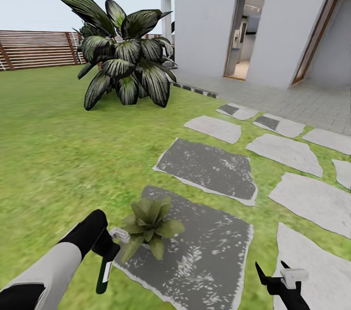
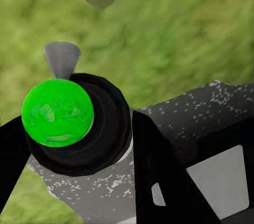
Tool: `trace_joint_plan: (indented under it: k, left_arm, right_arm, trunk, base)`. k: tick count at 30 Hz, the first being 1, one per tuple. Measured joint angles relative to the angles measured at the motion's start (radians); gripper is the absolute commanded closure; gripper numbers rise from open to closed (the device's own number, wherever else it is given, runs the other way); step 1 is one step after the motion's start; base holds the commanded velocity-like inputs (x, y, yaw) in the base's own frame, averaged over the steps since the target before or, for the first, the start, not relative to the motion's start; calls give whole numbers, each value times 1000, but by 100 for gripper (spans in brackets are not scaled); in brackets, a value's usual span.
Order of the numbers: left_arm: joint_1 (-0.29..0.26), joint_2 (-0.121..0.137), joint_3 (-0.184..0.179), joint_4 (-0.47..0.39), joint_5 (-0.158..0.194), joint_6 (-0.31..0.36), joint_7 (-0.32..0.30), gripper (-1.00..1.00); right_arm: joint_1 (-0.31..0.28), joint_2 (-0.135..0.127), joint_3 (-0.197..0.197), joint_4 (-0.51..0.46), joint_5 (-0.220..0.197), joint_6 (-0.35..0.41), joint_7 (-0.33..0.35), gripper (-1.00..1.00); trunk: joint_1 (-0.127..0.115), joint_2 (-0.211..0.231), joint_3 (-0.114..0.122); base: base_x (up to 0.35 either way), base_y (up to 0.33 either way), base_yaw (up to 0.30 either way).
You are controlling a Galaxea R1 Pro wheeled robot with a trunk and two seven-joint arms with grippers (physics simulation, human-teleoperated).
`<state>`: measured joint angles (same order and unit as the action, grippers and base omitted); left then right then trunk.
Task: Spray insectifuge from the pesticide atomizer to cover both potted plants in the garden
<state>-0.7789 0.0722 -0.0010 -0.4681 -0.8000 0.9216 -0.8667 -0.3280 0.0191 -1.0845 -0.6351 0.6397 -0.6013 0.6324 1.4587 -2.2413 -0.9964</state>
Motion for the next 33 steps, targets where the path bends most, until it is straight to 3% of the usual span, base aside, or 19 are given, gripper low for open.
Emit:
trace_joint_plan:
  k: [14,20,22,26,33]
  left_arm:
    - [9,2,-3,20,0,0,1,100]
    - [9,3,-5,21,1,1,1,100]
    - [9,3,-34,36,-5,2,0,100]
    - [9,8,-55,76,-9,2,0,100]
    - [8,1,-55,71,-12,3,0,100]
  right_arm:
    - [0,1,1,0,-1,0,0,-100]
    - [0,2,1,0,-1,0,0,-100]
    - [0,3,1,0,-1,0,0,-100]
    - [1,3,1,0,0,0,0,-100]
    - [1,3,1,0,0,0,0,-100]
  trunk:
    - [0,0,0]
    - [0,0,0]
    - [0,0,0]
    - [0,0,0]
    - [1,0,0]
  base:
    - [26,2,-210]
    - [56,178,-18]
    - [3,22,-1]
    - [1,4,0]
    - [-188,0,0]
